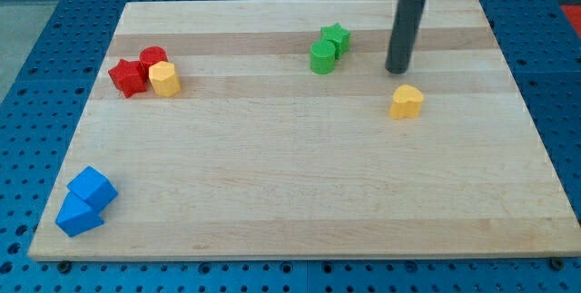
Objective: Slide the yellow heart to the center
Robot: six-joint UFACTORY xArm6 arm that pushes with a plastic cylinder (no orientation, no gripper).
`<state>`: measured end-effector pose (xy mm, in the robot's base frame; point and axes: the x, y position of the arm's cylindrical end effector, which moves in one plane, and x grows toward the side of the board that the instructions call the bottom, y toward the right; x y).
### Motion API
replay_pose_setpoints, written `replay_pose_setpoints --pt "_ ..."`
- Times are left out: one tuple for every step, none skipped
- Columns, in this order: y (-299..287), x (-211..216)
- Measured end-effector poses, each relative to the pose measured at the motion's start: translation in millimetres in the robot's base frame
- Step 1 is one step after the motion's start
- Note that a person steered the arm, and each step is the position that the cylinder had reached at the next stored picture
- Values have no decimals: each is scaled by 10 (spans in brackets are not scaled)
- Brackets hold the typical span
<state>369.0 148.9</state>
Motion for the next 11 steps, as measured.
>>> replay_pose_setpoints --pt "126 427" --pt "126 642" --pt "126 695" --pt "44 721" --pt "-114 725" --pt "-544 749" --pt "-817 768" --pt "-609 768" --pt "-474 885" --pt "-483 1161" --pt "-663 1225"
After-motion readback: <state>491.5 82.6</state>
